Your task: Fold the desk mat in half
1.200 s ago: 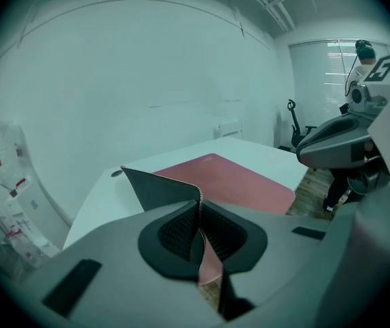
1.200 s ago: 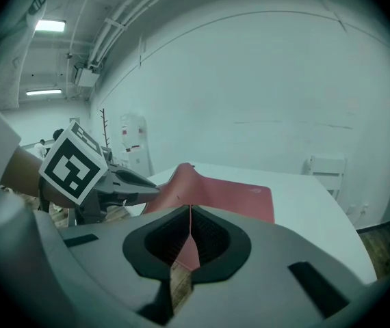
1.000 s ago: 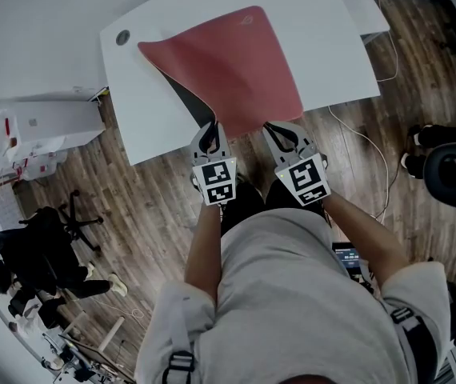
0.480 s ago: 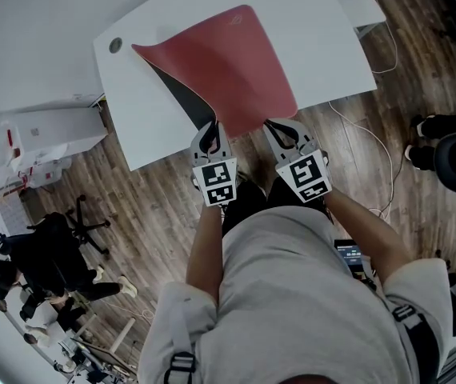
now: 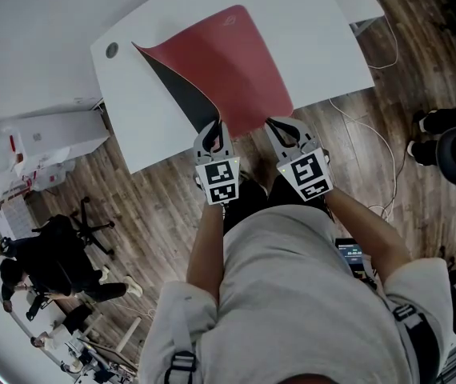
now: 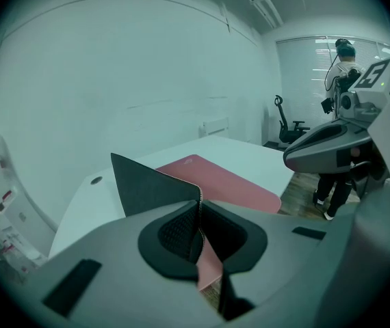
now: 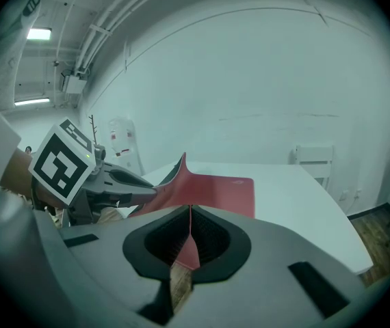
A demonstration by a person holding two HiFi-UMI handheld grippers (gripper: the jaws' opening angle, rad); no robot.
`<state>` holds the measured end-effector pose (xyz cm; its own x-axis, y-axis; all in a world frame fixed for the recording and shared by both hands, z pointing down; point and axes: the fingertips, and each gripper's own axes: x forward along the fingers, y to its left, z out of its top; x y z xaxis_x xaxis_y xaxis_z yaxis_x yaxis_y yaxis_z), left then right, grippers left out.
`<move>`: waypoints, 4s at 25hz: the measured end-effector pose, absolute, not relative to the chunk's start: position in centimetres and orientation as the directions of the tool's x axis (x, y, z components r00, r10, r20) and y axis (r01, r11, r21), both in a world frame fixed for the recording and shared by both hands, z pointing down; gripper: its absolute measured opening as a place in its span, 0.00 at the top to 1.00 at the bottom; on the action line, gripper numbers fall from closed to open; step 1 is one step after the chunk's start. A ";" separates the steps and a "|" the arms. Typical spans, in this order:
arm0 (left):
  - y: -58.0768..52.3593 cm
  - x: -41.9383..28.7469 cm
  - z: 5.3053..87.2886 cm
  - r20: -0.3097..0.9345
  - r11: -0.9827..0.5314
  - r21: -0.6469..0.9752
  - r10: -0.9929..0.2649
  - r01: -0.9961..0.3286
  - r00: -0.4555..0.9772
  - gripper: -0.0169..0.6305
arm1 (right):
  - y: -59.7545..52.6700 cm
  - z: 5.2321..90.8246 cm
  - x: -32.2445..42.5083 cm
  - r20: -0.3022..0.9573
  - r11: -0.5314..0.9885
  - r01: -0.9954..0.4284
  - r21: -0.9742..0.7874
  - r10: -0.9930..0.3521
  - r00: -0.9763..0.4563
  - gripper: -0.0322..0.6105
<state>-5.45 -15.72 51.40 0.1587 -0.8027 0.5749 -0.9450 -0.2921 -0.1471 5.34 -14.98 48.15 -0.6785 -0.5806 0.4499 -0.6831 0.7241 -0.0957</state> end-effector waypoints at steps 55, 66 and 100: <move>-16.5 6.4 58.7 0.670 -0.316 -0.035 -0.711 -0.948 0.212 0.93 | -15.9 52.4 16.6 0.471 0.666 -0.730 -0.154 -0.600 -0.647 0.89; -17.1 7.8 58.6 0.675 -0.341 -0.039 -0.702 -0.939 0.226 0.93 | -16.1 52.8 17.9 0.476 0.648 -0.742 -0.169 -0.606 -0.637 0.89; -17.0 12.1 58.6 0.683 -0.432 -0.020 -0.665 -0.902 0.303 0.93 | -16.9 52.9 19.8 0.476 0.615 -0.769 -0.173 -0.632 -0.612 0.89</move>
<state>12.05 -17.00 58.58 0.3032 -0.6646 0.6829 -0.9017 -0.4319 -0.0199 19.77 -16.91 52.86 -0.6120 -0.6315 0.4760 -0.7692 0.6151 -0.1729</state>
